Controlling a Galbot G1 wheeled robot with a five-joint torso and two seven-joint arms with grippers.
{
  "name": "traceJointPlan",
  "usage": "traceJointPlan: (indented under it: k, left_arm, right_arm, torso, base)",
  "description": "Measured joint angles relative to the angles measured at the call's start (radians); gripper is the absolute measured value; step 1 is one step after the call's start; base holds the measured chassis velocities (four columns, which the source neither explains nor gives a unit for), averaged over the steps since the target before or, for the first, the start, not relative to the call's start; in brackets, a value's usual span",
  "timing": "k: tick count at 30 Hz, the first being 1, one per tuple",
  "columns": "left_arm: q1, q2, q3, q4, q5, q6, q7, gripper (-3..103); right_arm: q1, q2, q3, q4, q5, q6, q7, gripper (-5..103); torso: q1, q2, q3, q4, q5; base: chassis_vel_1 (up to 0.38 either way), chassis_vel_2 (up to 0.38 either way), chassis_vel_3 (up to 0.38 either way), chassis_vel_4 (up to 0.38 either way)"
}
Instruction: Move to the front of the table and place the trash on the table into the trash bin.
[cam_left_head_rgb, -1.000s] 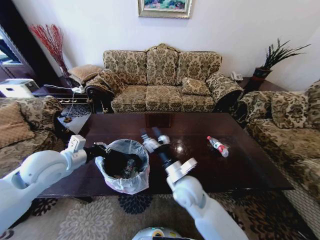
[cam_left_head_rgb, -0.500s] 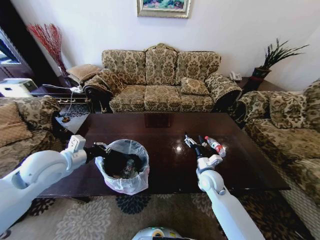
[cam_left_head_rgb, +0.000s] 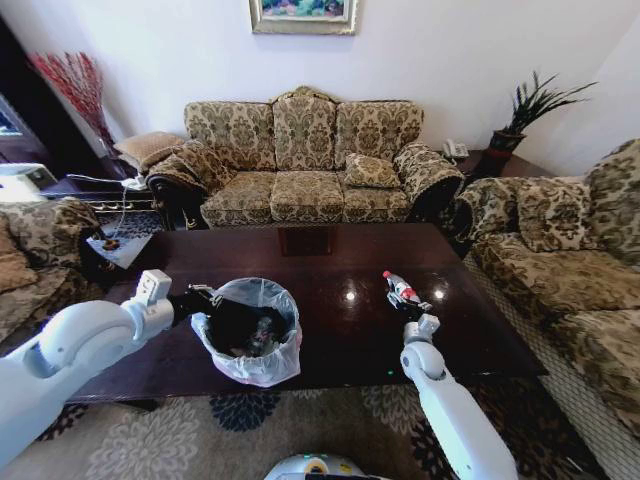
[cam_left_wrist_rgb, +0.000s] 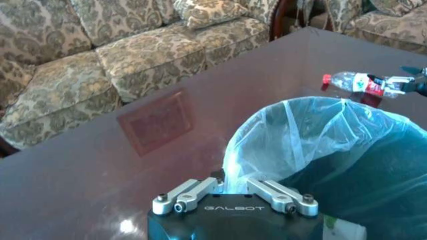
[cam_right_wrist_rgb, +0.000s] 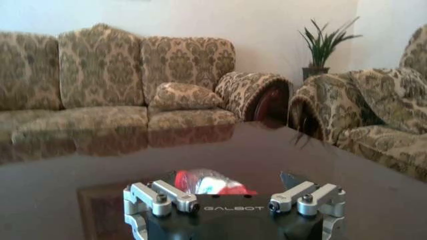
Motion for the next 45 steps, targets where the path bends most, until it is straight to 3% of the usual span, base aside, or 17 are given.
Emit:
traceJointPlan:
  k: [4, 6, 10, 16, 18, 19, 22, 25, 33, 37, 43, 45]
  left_arm:
    - [0.0, 0.0, 0.0, 0.0, 0.0, 0.0, -0.001, 2]
    - [0.0, 0.0, 0.0, 0.0, 0.0, 0.0, -0.001, 2]
    - [0.0, 0.0, 0.0, 0.0, 0.0, 0.0, -0.001, 2]
    - [0.0, 0.0, 0.0, 0.0, 0.0, 0.0, -0.001, 2]
    - [0.0, 0.0, 0.0, 0.0, 0.0, 0.0, -0.001, 2]
    - [0.0, 0.0, 0.0, 0.0, 0.0, 0.0, -0.001, 2]
    - [0.0, 0.0, 0.0, 0.0, 0.0, 0.0, -0.001, 2]
    - [0.0, 0.0, 0.0, 0.0, 0.0, 0.0, -0.001, 2]
    - [0.0, 0.0, 0.0, 0.0, 0.0, 0.0, -0.001, 2]
    - [0.0, 0.0, 0.0, 0.0, 0.0, 0.0, -0.001, 2]
    - [0.0, 0.0, 0.0, 0.0, 0.0, 0.0, -0.001, 2]
    - [0.0, 0.0, 0.0, 0.0, 0.0, 0.0, -0.001, 2]
  right_arm:
    - [0.0, -0.016, 0.0, -0.045, 0.07, -0.006, -0.018, 100]
    - [0.002, -0.019, 0.0, -0.072, 0.084, -0.003, -0.028, 100]
    - [0.01, -0.02, -0.001, -0.097, 0.111, -0.007, -0.022, 102]
    - [0.014, -0.019, -0.001, -0.109, 0.12, 0.002, -0.022, 77]
    - [0.015, -0.019, -0.001, -0.109, 0.12, 0.003, -0.022, 77]
    - [0.016, -0.019, -0.001, -0.108, 0.12, 0.005, -0.022, 66]
    - [0.018, -0.019, -0.002, -0.107, 0.121, 0.006, -0.028, 61]
    - [0.022, -0.015, -0.005, -0.107, 0.123, 0.007, -0.041, 44]
    - [0.015, -0.008, -0.002, -0.09, 0.127, 0.011, -0.057, 25]
    - [-0.002, -0.011, 0.02, 0.0, 0.173, 0.049, -0.125, 18]
    - [-0.03, -0.039, 0.026, 0.228, 0.238, -0.003, -0.155, 18]
    - [-0.033, -0.071, 0.011, 0.349, 0.267, -0.027, -0.205, 18]
  torso:
    - [0.0, 0.0, 0.0, 0.0008, 0.001]
    - [0.0, 0.0, 0.0, -0.0006, 0.0007]
    - [0.0, 0.0, 0.0, -0.0009, 0.0019]
    - [0.0, 0.0, 0.0, -0.0001, 0.0009]
    - [0.0, 0.0, 0.0, -0.0001, 0.0009]
    - [0.0, 0.0, 0.0, -0.0001, 0.0011]
    - [0.0, 0.0, 0.0, -0.0005, 0.0011]
    - [0.0, 0.0, 0.0, -0.0005, 0.0012]
    - [0.0, 0.0, 0.0, -0.0006, 0.0015]
    - [0.0, 0.0, 0.0, -0.0005, 0.0011]
    - [0.0, 0.0, 0.0, -0.0006, 0.001]
    - [0.0, 0.0, 0.0, -0.0006, 0.0011]
  base:
    - [0.021, 0.029, 0.001, -0.003]
    - [0.0, 0.0, 0.0, 0.0]
    - [0.0, 0.0, 0.0, 0.0]
    - [0.0, 0.0, 0.0, 0.0]
    - [0.0, 0.0, 0.0, 0.0]
    - [0.0, 0.0, 0.0, 0.0]
    - [0.0, 0.0, 0.0, 0.0]
    - [0.0, 0.0, 0.0, 0.0]
    - [0.0, 0.0, 0.0, 0.0]
    - [0.0, 0.0, 0.0, 0.0]
    - [0.0, 0.0, 0.0, 0.0]
    - [0.0, 0.0, 0.0, 0.0]
